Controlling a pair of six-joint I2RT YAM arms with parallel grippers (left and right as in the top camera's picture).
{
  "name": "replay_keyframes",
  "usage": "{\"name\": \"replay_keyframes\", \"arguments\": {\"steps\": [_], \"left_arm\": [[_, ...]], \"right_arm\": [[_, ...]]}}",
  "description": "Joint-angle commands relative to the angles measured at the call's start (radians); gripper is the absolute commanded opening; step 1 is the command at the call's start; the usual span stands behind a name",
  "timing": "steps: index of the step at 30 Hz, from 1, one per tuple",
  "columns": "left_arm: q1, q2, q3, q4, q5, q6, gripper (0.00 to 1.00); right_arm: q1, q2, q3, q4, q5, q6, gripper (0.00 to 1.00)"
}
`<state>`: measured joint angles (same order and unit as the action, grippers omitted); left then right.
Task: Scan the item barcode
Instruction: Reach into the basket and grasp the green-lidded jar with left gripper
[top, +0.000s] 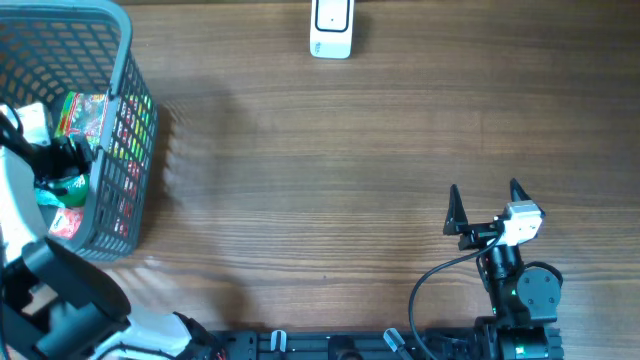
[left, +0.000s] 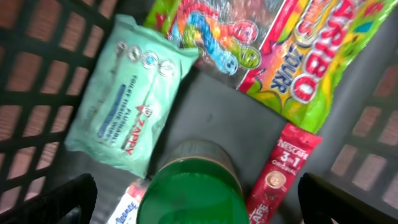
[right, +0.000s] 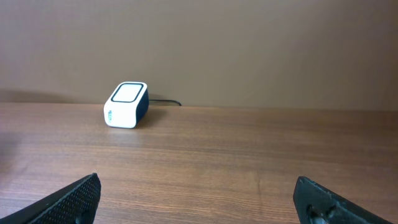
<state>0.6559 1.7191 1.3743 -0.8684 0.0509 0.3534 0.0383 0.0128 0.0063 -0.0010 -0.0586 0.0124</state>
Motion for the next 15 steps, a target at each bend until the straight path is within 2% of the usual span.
{"name": "replay_keyframes", "arguments": {"steps": [1,11,13,15], "left_arm": [[0.008,0.09,0.013,-0.019,0.011,0.009,1.0],[0.011,0.195,0.013,-0.031,0.012,0.009,0.99],[0.011,0.195,0.013,-0.033,0.012,0.009,0.88],[0.011,0.195,0.013,-0.04,0.012,0.009,0.66]], "right_arm": [[-0.003,-0.008,-0.001,0.002,0.013,-0.012,1.0],[-0.003,-0.008,-0.001,0.002,0.013,-0.012,1.0],[-0.003,-0.008,-0.001,0.002,0.013,-0.012,1.0],[-0.002,-0.008,-0.001,0.002,0.013,-0.012,1.0]]}}
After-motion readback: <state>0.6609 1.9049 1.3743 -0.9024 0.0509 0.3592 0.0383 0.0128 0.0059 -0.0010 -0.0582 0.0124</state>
